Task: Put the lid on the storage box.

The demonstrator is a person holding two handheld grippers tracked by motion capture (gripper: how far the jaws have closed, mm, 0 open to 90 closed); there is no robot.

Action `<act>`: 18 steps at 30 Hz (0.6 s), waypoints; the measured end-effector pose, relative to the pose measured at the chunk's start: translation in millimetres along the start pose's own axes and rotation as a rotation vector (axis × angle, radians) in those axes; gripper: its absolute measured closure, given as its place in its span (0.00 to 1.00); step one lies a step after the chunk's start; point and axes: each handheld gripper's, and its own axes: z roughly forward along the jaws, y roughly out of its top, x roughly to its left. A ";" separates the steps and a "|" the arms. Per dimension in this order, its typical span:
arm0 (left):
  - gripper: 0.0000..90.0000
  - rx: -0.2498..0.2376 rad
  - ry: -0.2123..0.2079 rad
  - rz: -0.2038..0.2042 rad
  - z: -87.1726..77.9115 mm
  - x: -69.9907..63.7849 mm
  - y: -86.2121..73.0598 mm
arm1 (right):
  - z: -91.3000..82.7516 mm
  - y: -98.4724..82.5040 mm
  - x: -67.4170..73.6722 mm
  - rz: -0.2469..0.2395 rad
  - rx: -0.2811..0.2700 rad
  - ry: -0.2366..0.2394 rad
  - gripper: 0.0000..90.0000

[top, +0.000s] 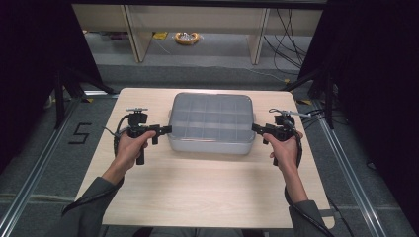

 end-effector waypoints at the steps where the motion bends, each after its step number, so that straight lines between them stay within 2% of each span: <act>1: 0.42 -0.001 -0.004 0.002 -2.0 -1.2 -2.1 | -2.5 -1.1 5.4 0.032 0.006 0.003 0.41; 2: 0.42 -0.001 -0.004 0.002 -2.0 -1.2 -2.1 | -2.5 -1.1 5.4 0.032 0.006 0.003 0.41; 4: 0.42 0.003 -0.021 0.024 -7.0 -5.8 -7.9 | -4.5 -3.1 7.3 -0.039 -0.002 0.015 0.40; 7: 0.42 0.001 -0.032 0.036 -11.1 -10.0 -12.4 | -7.9 -5.1 13.3 -0.046 -0.004 0.029 0.41; 8: 0.42 0.002 -0.037 0.043 -12.4 -10.5 -13.4 | -9.5 -6.1 16.9 -0.030 0.004 0.030 0.41; 10: 0.42 -0.004 -0.045 0.048 -14.4 -11.7 -15.6 | -10.7 -6.8 17.5 -0.064 0.006 0.030 0.41; 12: 0.42 -0.009 -0.047 0.044 -16.1 -12.5 -17.9 | -11.0 -7.9 18.6 -0.068 -0.007 0.038 0.41; 13: 0.41 -0.005 -0.051 0.047 -16.7 -12.4 -18.8 | -13.0 -9.0 22.8 -0.023 0.007 0.037 0.40; 14: 0.41 -0.003 -0.058 0.045 -17.2 -12.3 -19.8 | -12.2 -9.1 19.4 -0.068 -0.004 0.041 0.40; 18: 0.40 -0.008 -0.058 0.051 -17.6 -12.5 -23.1 | -13.2 -11.6 20.1 -0.069 -0.005 0.050 0.40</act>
